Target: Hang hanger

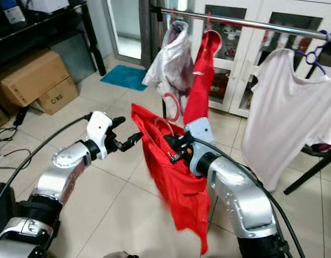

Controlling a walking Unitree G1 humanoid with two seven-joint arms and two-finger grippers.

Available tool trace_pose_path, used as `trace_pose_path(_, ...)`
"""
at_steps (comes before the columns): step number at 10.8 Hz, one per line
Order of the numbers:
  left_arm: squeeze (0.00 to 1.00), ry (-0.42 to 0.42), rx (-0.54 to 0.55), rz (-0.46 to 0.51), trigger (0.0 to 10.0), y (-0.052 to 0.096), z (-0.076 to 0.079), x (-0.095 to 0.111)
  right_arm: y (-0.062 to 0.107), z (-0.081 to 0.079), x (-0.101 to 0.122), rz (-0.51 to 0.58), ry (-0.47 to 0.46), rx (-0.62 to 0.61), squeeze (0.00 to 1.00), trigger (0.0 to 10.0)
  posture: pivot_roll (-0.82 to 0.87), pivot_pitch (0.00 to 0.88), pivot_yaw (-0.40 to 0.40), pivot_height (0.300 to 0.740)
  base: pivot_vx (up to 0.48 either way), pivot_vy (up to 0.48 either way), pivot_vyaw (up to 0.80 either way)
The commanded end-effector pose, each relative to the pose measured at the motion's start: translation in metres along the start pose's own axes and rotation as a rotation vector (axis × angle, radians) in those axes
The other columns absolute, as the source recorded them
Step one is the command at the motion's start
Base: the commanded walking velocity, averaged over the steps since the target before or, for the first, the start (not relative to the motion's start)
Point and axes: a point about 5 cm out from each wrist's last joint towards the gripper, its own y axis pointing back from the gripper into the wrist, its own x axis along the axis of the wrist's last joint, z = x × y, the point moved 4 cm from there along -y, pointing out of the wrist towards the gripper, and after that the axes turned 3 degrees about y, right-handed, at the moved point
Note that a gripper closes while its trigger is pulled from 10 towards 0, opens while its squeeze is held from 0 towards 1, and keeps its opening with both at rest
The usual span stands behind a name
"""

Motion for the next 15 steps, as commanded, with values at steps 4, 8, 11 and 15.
trace_pose_path(4, 0.0, 0.074, 0.113, 0.051, 9.1, -0.003, -0.015, 0.005, 0.009, -0.008, 0.02, 0.086, 0.023, 0.13, 0.0, 0.0, -0.14, 0.0, 0.093, 0.74, 0.0, 0.0, 0.0)
trace_pose_path(8, 0.0, 0.15, 0.073, 0.091, 0.0, -0.014, -0.014, 0.012, 0.014, -0.016, 0.025, 0.106, 0.048, 0.221, 0.0, 0.0, -0.15, 0.0, 0.091, 0.74, 0.0, 0.0, 0.0)
trace_pose_path(11, 0.0, 0.153, 0.062, 0.11, 0.0, -0.014, -0.008, 0.013, 0.013, -0.005, 0.02, 0.085, 0.047, 0.166, 0.0, 0.0, -0.14, 0.0, 0.09, 0.74, 0.0, 0.0, 0.0)
trace_pose_path(15, 0.0, 0.171, 0.083, 0.071, 0.0, -0.007, -0.013, 0.002, 0.014, 0.001, 0.019, 0.076, 0.054, 0.138, 0.0, 0.0, -0.15, 0.0, 0.084, 0.74, 0.0, 0.0, 0.0)
